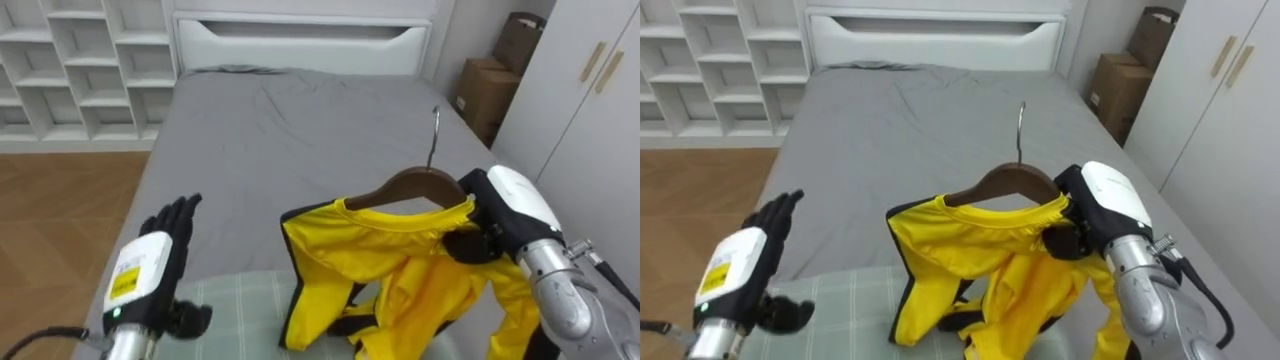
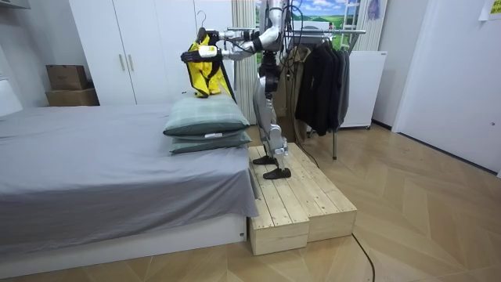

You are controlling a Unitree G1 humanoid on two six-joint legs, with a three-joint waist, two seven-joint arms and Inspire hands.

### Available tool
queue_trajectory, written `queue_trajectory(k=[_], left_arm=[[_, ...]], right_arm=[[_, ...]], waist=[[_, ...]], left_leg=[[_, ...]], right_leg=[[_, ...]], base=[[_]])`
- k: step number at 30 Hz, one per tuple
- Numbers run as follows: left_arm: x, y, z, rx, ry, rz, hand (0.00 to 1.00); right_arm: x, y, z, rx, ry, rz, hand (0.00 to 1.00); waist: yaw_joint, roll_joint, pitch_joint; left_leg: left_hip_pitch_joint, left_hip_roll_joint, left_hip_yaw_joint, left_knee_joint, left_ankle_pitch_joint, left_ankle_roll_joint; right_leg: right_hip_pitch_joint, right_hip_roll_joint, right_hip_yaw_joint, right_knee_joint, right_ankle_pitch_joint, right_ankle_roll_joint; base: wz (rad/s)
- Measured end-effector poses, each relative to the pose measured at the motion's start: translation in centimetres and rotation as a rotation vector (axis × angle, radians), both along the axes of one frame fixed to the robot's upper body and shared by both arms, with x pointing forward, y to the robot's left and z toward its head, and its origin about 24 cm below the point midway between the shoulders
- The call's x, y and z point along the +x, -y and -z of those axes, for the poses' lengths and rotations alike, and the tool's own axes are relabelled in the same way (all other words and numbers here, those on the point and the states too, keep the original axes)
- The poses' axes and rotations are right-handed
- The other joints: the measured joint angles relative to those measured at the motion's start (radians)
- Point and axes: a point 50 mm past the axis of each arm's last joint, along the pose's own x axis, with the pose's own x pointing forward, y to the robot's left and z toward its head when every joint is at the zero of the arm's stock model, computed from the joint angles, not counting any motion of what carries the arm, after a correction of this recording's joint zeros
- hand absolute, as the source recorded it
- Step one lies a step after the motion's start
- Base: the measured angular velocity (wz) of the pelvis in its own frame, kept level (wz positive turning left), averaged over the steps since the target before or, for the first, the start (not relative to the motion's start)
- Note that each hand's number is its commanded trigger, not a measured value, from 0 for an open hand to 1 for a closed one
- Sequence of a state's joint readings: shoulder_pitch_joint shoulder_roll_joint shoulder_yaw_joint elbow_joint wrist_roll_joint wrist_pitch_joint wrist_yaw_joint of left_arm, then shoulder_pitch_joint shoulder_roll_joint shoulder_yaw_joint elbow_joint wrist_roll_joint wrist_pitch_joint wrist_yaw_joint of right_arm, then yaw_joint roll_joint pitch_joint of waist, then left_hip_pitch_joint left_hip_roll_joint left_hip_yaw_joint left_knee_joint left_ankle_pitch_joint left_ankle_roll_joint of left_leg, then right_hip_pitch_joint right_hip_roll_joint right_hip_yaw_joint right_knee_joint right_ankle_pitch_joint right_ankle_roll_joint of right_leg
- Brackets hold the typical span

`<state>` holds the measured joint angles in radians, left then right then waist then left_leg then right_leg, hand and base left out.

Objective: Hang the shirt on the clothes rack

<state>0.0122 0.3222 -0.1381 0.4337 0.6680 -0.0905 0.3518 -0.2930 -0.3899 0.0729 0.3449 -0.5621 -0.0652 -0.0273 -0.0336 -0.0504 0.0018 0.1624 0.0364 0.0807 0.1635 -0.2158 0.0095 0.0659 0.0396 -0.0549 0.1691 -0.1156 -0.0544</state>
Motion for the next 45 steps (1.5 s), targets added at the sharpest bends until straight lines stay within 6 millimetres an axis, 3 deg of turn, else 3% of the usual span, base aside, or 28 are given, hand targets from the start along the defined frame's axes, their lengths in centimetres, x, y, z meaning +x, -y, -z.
queue_trajectory(k=[10, 18, 20, 27, 45], left_arm=[[-4.0, -1.4, 5.3, -0.051, -0.310, -0.101, 0.00], [-11.7, -4.1, 10.2, -0.183, -0.661, -0.357, 0.00], [-12.4, -4.2, 10.5, -0.183, -0.688, -0.365, 0.00], [-13.8, -4.3, 10.9, -0.194, -0.729, -0.385, 0.00], [-15.0, -3.9, 11.4, -0.234, -0.724, -0.470, 0.00]], right_arm=[[0.0, 1.1, -0.9, 0.033, 0.030, 0.041, 1.00], [-0.5, 1.4, -1.3, 0.063, 0.048, 0.061, 1.00], [-0.6, 1.4, -1.4, 0.069, 0.045, 0.067, 1.00], [-1.6, 0.9, -2.0, 0.138, 0.078, 0.042, 1.00], [-2.2, 0.7, -2.9, 0.190, 0.096, 0.028, 1.00]], waist=[[0.013, -0.002, -0.0007], [0.014, -0.005, -0.0042], [0.013, -0.006, -0.0050], [0.015, -0.013, -0.0114], [0.064, -0.013, -0.0116]], left_leg=[[0.006, -0.001, 0.035, -0.007, 0.000, 0.000], [0.006, 0.003, 0.052, -0.011, 0.000, -0.001], [0.004, 0.003, 0.053, -0.012, 0.000, -0.001], [0.006, 0.005, 0.053, -0.013, 0.000, -0.001], [0.007, 0.006, 0.054, -0.029, -0.005, -0.004]], right_leg=[[-0.013, 0.011, 0.026, 0.004, 0.000, 0.000], [-0.020, 0.017, 0.041, 0.004, 0.002, -0.003], [-0.027, 0.016, 0.041, 0.010, 0.002, -0.003], [-0.028, 0.014, 0.039, 0.019, 0.002, -0.003], [-0.034, 0.023, 0.049, 0.017, 0.002, -0.004]], base=[[-0.11], [-0.07], [0.00], [0.00], [-0.02]])
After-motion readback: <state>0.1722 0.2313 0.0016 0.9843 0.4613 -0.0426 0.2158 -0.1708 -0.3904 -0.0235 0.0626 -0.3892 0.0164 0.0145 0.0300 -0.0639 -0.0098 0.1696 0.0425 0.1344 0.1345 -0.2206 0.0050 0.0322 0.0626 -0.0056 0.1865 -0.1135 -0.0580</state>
